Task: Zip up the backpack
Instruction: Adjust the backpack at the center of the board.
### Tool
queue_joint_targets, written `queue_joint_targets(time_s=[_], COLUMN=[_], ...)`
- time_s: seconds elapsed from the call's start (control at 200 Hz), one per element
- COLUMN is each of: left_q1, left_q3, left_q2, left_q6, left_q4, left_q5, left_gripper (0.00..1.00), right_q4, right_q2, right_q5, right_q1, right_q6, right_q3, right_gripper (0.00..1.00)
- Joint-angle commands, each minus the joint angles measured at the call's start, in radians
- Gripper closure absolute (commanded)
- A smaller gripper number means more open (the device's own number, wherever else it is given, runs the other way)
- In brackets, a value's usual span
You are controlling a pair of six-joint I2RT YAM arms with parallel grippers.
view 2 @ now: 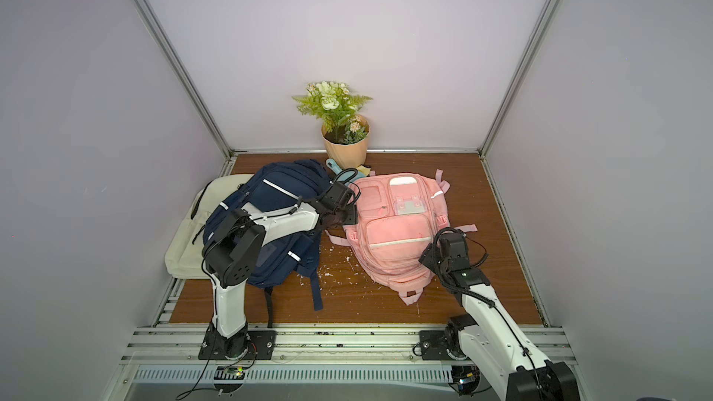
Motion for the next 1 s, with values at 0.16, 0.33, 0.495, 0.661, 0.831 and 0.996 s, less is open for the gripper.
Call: queue_joint_targets(time_s=[0.16, 0.33, 0.495, 0.661, 0.831, 0.996], left_q1=[-0.085, -0.175, -0.26, -0.299, -0.301, -0.303], left_q3=[0.034, -0.031, -0.152, -0.321, -0.456, -0.48], left_q2=[-0.098, -0.273, -0.461, -0.622, -0.675, -0.612], left_q6=[0.055, 0.038, -0.007, -0.114, -0.236, -0.33], left_q4=[-0.018, 0.012, 0.036, 0.076, 0.149, 0.209], left_q5=[-0.055, -0.121, -0.224, -0.263, -0.225, -0.15], left_gripper=[0.73, 0.95, 0.98, 0.98, 0.97, 0.97], right_q4=[0.002, -0.008, -0.004, 0.051, 0.125, 0.164], right_q2=[0.052, 0.084, 0.128, 0.218, 0.397, 0.521], right_q5=[-0.004, 0.046, 0.081, 0.056, 0.003, -0.012], right_q1=[0.002, -0.015, -0.02, -0.019, -0.015, 0.003], right_q6=[0.006, -0.051, -0.113, -0.176, -0.205, -0.253], right_q3=[0.022, 0.102, 0.215, 0.336, 0.453, 0.529], right_gripper=[0.62, 0.79, 0.88, 0.89, 0.91, 0.85])
